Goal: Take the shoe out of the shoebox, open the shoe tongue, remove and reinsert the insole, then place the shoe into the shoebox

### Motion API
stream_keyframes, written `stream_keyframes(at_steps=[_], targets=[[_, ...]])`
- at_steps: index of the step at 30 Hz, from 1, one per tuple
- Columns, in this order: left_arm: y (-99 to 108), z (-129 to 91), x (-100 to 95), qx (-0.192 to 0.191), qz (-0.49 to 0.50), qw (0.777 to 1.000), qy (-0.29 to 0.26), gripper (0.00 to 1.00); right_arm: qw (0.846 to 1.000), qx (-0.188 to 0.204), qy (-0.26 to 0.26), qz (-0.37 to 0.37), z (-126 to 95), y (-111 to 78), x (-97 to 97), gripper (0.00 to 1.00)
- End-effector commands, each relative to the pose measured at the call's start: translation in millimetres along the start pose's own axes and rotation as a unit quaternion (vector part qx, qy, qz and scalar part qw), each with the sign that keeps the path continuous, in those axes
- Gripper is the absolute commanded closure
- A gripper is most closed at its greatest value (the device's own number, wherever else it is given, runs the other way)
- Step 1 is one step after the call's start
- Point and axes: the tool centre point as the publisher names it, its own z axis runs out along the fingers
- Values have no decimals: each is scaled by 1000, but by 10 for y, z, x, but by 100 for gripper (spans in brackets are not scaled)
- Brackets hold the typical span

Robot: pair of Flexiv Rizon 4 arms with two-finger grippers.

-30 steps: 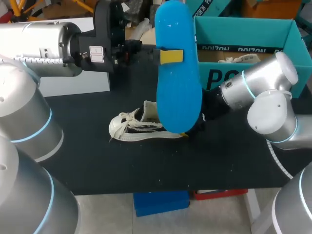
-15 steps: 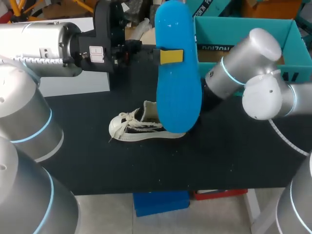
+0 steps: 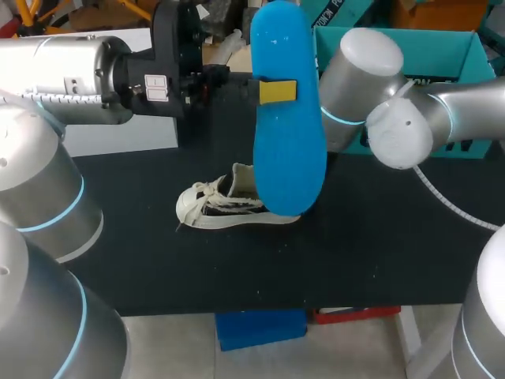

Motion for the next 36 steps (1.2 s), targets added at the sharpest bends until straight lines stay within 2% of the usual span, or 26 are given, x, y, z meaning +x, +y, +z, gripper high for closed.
stream_keyframes(at_steps=[1, 12, 36], targets=[[6, 5, 5, -1, -1, 1000, -2, 100, 993, 121, 6, -3, 43, 77, -23, 0], [6, 5, 5, -1, -1, 1000, -2, 100, 989, 148, 3, -10, 107, 137, -12, 0], [6, 5, 5, -1, -1, 1000, -2, 100, 990, 143, 7, -15, 129, 171, -23, 0]])
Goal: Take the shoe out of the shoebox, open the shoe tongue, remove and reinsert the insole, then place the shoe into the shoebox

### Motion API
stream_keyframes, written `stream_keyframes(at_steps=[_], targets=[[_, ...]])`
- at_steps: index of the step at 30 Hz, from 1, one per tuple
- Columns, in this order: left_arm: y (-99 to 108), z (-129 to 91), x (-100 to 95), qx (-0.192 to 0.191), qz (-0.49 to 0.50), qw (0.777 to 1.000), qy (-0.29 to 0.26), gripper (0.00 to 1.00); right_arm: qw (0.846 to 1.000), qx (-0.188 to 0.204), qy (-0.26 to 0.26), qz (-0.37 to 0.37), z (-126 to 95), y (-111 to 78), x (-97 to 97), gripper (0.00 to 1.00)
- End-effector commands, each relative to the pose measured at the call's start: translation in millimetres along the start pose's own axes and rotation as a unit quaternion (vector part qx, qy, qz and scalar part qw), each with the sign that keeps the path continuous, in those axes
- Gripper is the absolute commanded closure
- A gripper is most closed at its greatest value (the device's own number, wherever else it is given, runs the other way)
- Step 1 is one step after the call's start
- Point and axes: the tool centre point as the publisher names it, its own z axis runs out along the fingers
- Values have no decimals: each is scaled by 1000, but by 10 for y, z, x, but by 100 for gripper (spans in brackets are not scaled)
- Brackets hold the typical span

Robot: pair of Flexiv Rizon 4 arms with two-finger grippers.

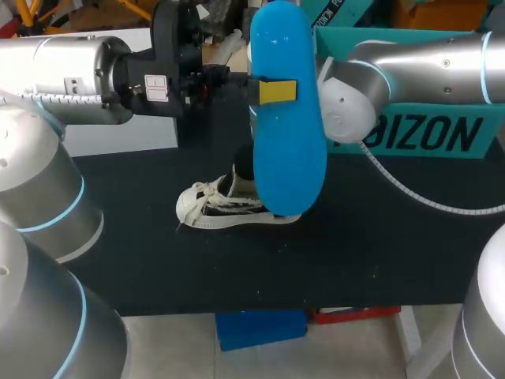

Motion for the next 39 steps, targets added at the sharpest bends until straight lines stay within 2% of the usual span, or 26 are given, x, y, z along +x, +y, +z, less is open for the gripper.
stream_keyframes(at_steps=[1, 4, 7, 17, 27, 39], targets=[[5, 5, 4, -1, -1, 1000, -2, 100, 1000, 2, 0, 0, -25, -4, 0, 0], [5, 5, 4, -1, -1, 1000, -2, 100, 1000, 2, 1, -1, -41, -31, -1, 0], [5, 5, 4, -1, -1, 1000, -2, 100, 999, -41, -11, 2, -97, -85, -7, 0], [5, 5, 4, -1, -1, 1000, -2, 100, 993, -117, -16, -23, -162, -171, -26, 0], [5, 5, 4, -1, -1, 1000, -2, 100, 975, -218, -16, -52, -163, -163, -51, 0], [5, 5, 4, -1, -1, 1000, -2, 100, 956, -288, -13, -49, -53, -149, -46, 0]])
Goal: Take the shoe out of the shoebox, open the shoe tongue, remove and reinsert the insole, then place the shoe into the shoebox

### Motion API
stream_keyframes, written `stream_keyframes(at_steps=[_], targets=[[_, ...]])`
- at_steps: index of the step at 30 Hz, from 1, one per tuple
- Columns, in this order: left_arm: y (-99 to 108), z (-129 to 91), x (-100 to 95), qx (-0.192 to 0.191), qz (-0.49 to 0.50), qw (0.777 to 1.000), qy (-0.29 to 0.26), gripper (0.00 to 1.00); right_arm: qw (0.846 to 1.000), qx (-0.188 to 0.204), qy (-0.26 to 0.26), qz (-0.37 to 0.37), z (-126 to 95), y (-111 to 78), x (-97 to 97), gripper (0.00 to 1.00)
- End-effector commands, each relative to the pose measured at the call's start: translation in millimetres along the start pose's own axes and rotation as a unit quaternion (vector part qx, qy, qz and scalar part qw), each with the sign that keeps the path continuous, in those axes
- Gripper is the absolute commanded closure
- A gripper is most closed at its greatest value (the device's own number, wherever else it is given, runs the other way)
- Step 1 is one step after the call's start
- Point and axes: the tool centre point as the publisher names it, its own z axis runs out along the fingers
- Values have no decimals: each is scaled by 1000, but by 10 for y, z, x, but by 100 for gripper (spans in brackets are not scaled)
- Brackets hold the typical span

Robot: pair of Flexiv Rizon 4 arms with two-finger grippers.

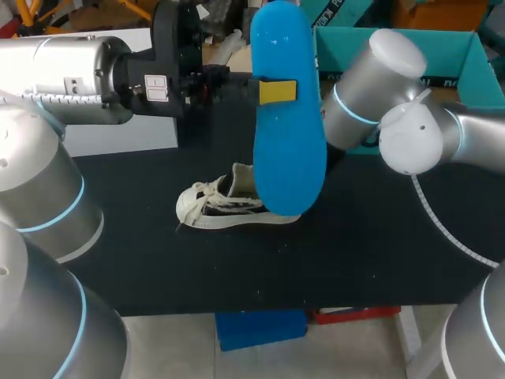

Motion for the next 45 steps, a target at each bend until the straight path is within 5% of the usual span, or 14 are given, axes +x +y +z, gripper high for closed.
stream_keyframes(at_steps=[1, 45], targets=[[5, 5, 4, -1, -1, 1000, -2, 100, 998, -59, -1, 1, 60, -52, 18, 0], [5, 5, 4, -1, -1, 1000, -2, 100, 979, -199, 33, -1, 363, -118, 61, 0]])
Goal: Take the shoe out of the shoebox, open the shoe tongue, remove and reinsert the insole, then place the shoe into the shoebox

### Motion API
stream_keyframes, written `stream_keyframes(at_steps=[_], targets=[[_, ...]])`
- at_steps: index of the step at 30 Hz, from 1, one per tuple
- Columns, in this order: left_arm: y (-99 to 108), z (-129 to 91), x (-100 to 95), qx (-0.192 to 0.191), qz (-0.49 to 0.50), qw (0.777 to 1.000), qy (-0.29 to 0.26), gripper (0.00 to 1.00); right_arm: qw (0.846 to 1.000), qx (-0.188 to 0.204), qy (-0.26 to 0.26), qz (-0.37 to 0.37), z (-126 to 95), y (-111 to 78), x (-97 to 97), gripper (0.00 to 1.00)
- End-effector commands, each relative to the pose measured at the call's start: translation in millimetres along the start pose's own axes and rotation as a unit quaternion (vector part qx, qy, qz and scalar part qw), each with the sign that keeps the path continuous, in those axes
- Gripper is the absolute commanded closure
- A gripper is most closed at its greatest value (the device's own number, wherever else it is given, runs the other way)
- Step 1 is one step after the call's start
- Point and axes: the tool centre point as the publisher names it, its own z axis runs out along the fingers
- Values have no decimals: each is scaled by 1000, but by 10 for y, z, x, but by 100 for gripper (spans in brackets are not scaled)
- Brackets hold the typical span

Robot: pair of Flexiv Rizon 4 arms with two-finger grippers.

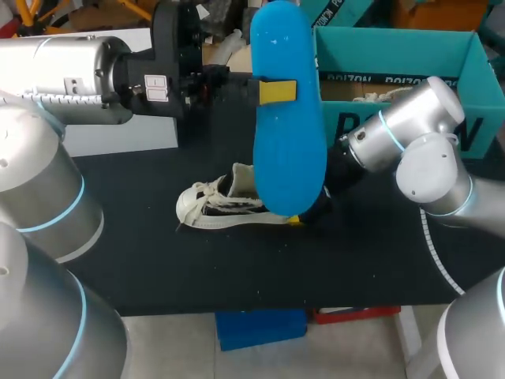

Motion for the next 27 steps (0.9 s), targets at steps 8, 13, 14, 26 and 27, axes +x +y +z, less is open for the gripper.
stream_keyframes(at_steps=[8, 13, 14, 26, 27], targets=[[5, 5, 4, -1, -1, 1000, -2, 100, 1000, 26, 0, 10, -88, -25, 7, 0], [5, 5, 4, -1, -1, 1000, -2, 100, 995, 95, -6, 25, -251, -6, 5, 0], [5, 5, 4, -1, -1, 1000, -2, 100, 994, 105, -10, 25, -284, 19, -5, 0], [5, 5, 4, -1, -1, 1000, -2, 100, 941, 337, -8, 30, -467, 288, -181, 0], [5, 5, 4, -1, -1, 1000, -2, 100, 934, 356, -9, 33, -469, 318, -203, 0]])
